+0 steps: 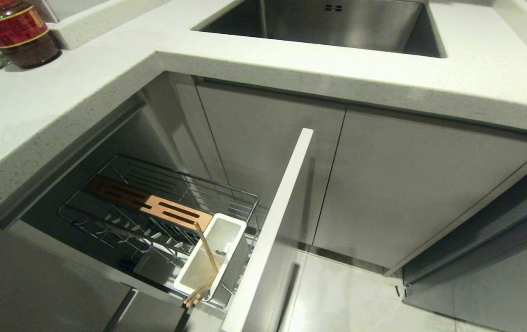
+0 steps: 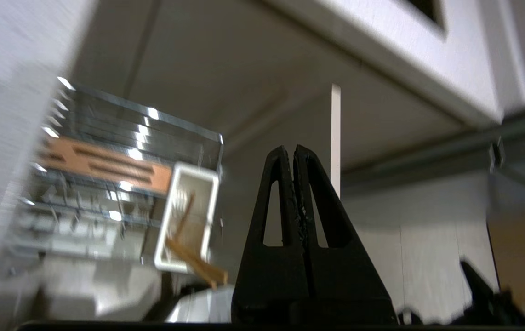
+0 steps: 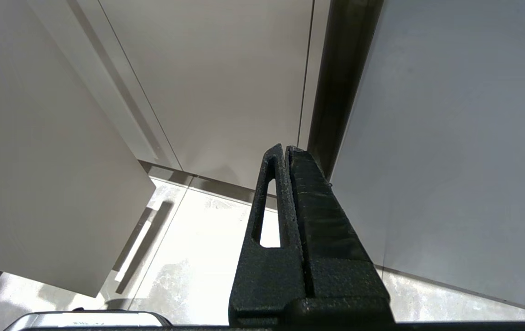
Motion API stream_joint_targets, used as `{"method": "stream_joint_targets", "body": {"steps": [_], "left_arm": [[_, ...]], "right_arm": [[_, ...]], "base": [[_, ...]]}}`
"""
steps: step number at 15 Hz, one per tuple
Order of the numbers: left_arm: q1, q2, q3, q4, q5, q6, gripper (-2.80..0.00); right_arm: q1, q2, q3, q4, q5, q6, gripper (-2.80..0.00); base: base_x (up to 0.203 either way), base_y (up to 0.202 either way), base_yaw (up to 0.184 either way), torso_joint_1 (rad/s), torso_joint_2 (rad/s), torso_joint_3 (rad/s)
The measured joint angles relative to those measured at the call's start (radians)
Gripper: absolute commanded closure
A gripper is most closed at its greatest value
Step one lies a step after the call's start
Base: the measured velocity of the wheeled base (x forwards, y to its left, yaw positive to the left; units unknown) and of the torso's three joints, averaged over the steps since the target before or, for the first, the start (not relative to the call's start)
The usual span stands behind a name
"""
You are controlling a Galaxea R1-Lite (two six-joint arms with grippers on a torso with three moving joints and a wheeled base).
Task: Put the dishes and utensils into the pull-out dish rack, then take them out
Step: Take the chopsticks out of the cupboard
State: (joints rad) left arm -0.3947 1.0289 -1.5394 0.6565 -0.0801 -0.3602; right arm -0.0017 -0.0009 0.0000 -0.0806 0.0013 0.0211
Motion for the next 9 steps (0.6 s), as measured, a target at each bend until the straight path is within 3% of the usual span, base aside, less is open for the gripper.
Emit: {"method": "stream_joint_targets", "body": {"steps": [5,9], "left_arm": [[-0.123,0.16,0.01,0.203,0.073,0.046,0.0],[-0.149,0.296,0.006,0.376,0.103,0.075,0.0]], "right_arm": [[0.0,0.0,0.0,0.0,0.0,0.0,0.0],[0.0,0.0,0.0,0.0,0.0,0.0,0.0]], "base": [[0.0,0.0,0.0,0.0,0.0,0.0],[0.0,0.0,0.0,0.0,0.0,0.0]]}}
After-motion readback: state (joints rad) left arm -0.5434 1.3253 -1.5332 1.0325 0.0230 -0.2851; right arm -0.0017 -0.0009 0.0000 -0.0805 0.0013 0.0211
